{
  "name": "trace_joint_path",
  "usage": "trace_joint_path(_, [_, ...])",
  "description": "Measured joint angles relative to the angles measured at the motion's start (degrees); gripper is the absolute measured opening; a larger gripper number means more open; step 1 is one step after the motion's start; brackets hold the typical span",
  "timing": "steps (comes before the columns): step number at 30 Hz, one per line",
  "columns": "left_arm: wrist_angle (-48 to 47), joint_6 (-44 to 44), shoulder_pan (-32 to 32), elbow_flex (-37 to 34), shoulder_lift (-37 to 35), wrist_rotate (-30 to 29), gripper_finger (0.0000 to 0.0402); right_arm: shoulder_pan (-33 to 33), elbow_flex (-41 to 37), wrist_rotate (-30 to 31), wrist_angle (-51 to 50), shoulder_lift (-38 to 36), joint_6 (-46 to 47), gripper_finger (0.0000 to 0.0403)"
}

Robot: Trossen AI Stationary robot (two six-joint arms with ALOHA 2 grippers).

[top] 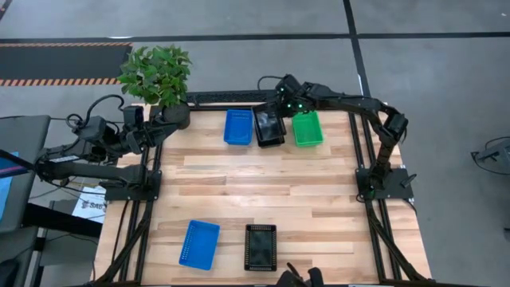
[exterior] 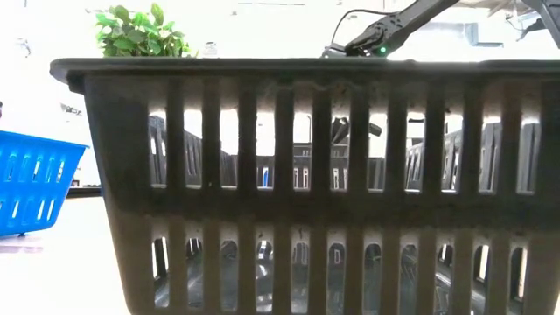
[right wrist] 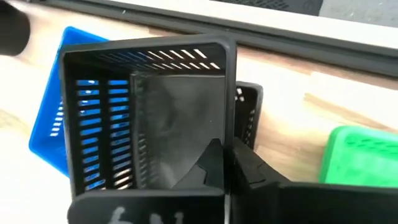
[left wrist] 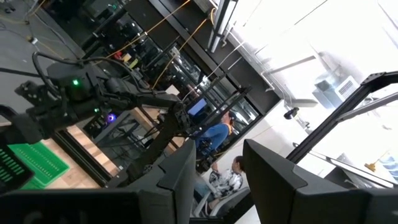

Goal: Stack baskets by color
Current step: Stack the middle black bin on the top black bin

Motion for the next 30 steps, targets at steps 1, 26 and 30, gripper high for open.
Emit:
trace_joint_path(1, [0.0, 0.0, 0.0, 0.0, 0.0, -0.1, 0.0121, 0.1, 0.0, -0.2, 0.0, 0.0, 0.0, 0.0008])
trace_joint_path(26, [0.0, 0.0, 0.0, 0.0, 0.0, -1.9, 0.0121, 1.1, -5.2, 0.2, 5.7, 0.0, 2.2, 0.0064])
trace_joint_path(30, [0.0, 0.0, 0.0, 0.0, 0.0, -1.9, 0.0121, 1.4, -5.4, 0.2, 5.7, 0.0, 1.4, 0.0065])
